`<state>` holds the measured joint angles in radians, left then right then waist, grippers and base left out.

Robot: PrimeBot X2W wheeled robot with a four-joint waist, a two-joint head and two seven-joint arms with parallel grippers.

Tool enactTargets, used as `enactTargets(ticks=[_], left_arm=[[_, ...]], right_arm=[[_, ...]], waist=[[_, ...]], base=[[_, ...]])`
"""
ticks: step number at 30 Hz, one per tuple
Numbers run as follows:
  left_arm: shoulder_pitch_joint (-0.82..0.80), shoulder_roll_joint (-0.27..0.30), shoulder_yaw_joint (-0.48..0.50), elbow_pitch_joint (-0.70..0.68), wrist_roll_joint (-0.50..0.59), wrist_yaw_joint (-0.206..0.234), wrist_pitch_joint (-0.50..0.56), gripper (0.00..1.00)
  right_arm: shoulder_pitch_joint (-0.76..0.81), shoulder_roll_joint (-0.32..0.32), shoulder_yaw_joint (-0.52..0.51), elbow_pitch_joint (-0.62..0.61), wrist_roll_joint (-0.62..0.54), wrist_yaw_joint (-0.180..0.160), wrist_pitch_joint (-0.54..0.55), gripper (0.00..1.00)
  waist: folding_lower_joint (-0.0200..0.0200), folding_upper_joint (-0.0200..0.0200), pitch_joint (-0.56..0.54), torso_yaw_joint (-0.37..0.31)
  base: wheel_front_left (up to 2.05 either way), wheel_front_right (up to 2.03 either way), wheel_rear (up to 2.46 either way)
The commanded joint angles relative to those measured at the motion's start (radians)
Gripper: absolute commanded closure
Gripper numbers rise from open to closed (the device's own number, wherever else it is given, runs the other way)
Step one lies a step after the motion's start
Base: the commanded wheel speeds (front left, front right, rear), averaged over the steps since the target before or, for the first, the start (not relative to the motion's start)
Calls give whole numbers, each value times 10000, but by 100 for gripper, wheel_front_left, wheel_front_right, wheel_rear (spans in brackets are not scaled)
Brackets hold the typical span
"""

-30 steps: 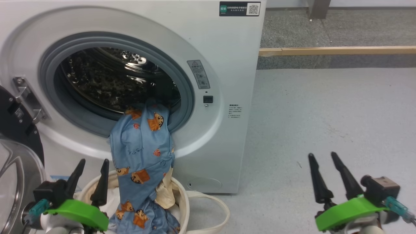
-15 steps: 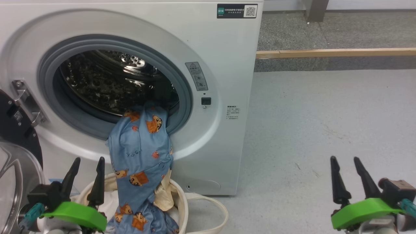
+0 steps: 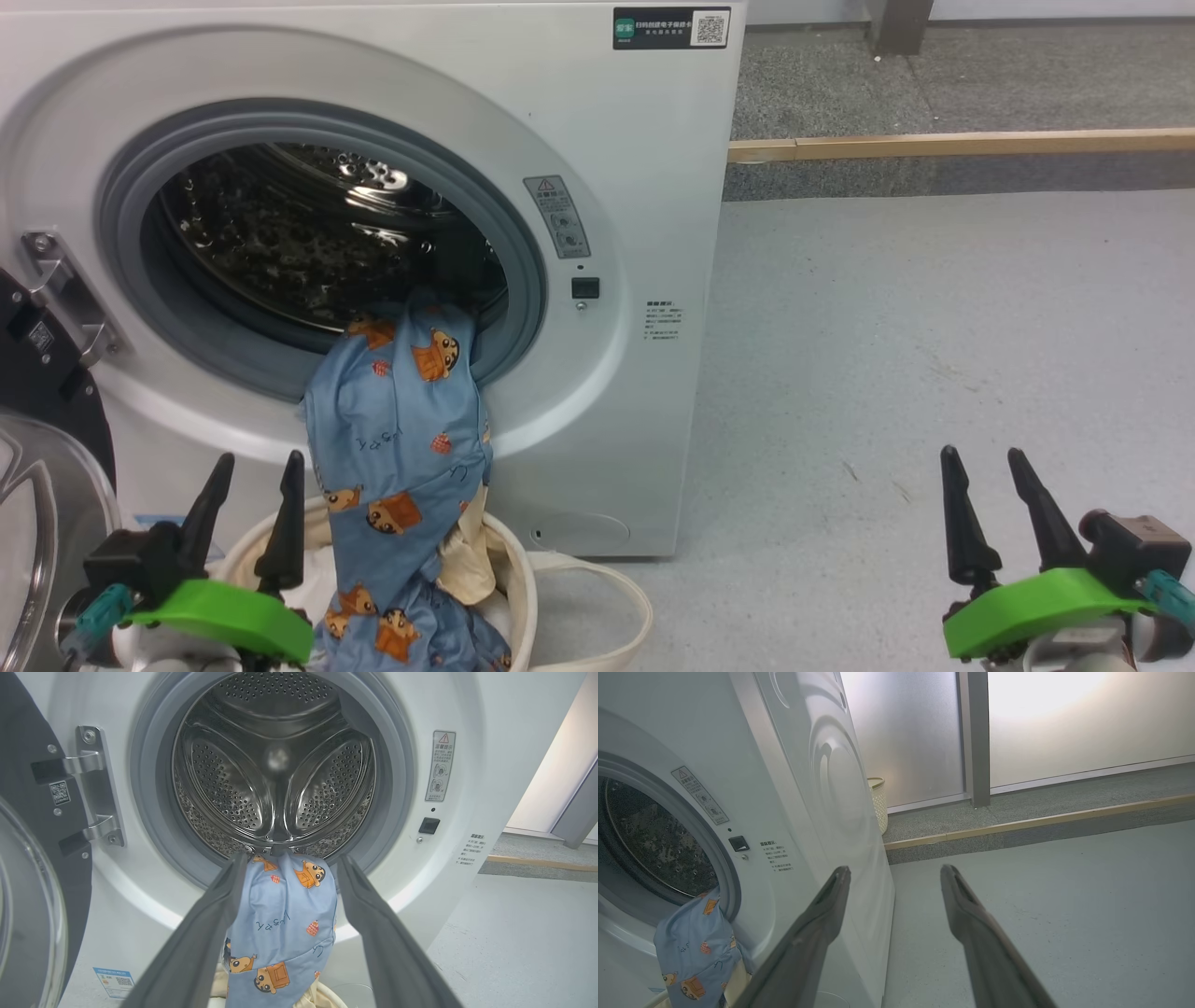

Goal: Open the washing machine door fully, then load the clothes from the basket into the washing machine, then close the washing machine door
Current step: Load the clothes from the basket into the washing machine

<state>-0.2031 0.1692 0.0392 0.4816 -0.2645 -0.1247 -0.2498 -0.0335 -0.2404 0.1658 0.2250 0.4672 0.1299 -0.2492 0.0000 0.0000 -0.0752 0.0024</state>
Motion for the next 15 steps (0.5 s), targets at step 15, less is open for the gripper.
enactTargets(ticks=[15], left_arm=[[-304,-5,149,1784,-386,-58,-120,0]], right_arm=[[-148,-384,620,-667,185,8,-126,0]], waist=[[0,0,344,-306]], base=[[0,0,0]])
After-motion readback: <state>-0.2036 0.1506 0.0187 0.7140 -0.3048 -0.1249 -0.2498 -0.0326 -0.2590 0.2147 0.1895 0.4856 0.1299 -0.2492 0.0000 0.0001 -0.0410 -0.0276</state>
